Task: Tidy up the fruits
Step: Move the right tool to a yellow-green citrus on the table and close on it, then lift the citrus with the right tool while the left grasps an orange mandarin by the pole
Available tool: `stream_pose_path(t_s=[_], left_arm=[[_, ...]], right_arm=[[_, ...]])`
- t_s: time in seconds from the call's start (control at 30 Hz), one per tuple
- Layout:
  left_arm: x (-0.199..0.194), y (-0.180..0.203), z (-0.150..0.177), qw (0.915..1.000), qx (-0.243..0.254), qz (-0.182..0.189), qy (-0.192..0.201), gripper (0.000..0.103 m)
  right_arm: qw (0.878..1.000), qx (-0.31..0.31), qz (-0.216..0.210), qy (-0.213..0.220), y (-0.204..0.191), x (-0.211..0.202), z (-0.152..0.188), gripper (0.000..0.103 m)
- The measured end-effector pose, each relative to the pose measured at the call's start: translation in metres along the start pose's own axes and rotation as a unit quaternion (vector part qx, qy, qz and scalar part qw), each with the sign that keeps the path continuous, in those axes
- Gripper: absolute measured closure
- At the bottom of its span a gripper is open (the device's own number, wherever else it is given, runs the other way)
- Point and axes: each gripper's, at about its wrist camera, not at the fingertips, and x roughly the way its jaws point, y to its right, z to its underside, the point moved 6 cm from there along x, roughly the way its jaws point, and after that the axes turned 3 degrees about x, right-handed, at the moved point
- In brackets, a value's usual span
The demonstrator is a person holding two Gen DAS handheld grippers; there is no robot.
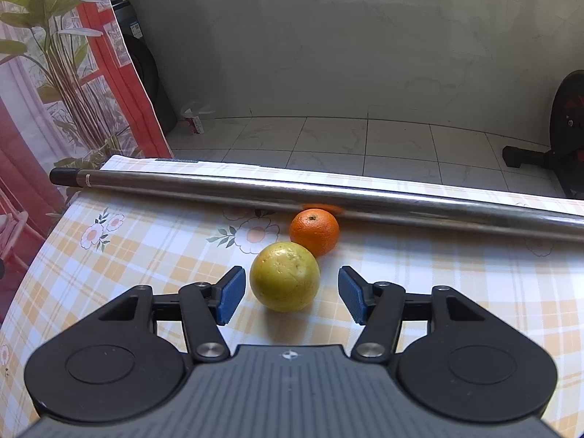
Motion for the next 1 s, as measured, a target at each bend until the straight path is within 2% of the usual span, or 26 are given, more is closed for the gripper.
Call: stream_pose_path(t_s=[0.17, 0.27, 0.4, 0.63, 0.8, 1.0], left_arm=[[0.006, -0.005, 0.004, 0.9998, -0.015, 0.001, -0.013, 0.047], [0.007, -0.002, 0.006, 0.9999, -0.007, -0.003, -0.013, 0.048], [0.008, 0.003, 0.009, 0.9999, 0.005, -0.003, -0.016, 0.047], [0.011, 0.005, 0.013, 0.9997, -0.002, 0.004, -0.024, 0.047], [0.014, 0.017, 0.009, 0.9995, 0.008, 0.014, -0.027, 0.047], [0.024, 0.050, -0.004, 0.9984, 0.022, 0.048, -0.022, 0.047]], right_arm=[[1.000, 0.005, -0.002, -0.007, -0.001, 0.011, 0.001, 0.043], [1.000, -0.002, -0.001, -0.007, -0.003, 0.015, -0.001, 0.043], [1.000, -0.004, -0.001, -0.012, -0.003, 0.020, 0.000, 0.053], [1.000, 0.013, -0.009, -0.006, 0.001, 0.014, 0.005, 0.053], [0.999, 0.018, -0.035, 0.001, 0.006, -0.018, 0.013, 0.053], [0.998, 0.010, -0.030, 0.050, 0.031, -0.083, 0.027, 0.053]])
